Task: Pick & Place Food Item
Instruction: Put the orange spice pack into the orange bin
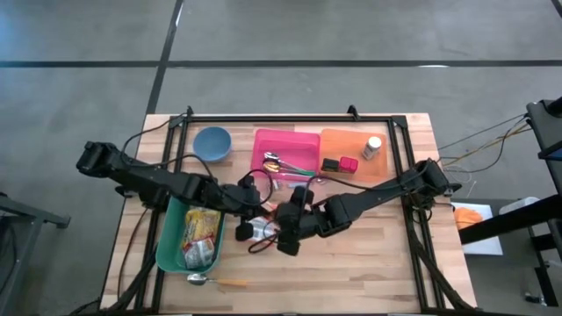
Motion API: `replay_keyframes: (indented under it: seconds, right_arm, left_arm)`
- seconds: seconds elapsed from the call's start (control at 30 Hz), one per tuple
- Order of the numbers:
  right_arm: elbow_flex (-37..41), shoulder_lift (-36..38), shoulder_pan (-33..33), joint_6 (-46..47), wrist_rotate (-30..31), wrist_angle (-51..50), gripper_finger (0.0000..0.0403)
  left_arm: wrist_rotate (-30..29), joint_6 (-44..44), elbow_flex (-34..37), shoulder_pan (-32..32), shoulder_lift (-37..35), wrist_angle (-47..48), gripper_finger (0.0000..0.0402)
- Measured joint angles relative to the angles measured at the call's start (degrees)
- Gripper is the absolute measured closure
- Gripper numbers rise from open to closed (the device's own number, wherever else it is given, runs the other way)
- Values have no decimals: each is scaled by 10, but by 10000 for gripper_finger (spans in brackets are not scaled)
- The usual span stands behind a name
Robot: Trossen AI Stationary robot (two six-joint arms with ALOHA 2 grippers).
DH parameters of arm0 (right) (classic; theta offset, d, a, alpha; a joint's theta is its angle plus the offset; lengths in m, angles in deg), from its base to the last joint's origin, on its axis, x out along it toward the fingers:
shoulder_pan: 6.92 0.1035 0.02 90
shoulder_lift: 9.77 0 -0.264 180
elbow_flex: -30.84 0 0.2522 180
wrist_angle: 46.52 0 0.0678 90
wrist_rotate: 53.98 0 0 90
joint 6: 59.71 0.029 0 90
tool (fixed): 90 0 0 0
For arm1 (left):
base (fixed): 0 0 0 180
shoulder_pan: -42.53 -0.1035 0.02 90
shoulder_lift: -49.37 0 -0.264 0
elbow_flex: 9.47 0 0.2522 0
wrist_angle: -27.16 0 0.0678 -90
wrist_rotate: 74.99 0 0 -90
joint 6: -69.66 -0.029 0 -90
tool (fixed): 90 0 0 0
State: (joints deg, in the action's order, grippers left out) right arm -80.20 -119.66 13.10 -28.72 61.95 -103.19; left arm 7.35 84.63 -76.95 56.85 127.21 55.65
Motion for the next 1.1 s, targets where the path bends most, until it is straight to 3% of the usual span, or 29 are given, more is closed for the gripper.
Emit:
replay_keyframes:
  seconds: [0.1, 0.37, 0.67, 0.93, 1.1]
  right_arm:
    - [0, 5, 4, -18, 9, -4, 46]
    - [-20, 14, 30, -221, 9, -49, 46]
    - [-32, 14, 26, -99, 40, -45, 46]
    - [-59, 14, 23, -134, -28, -32, 46]
    - [-65, 7, 16, -149, -39, -29, 46]
  left_arm:
    - [1, -2, 0, 6, 0, 7, 401]
    - [22, 14, 0, 10, 0, 23, 401]
    - [24, -19, 0, 26, 1, 21, 401]
    - [24, -49, 0, 45, 1, 30, 401]
    - [24, -38, -9, 45, 1, 28, 401]
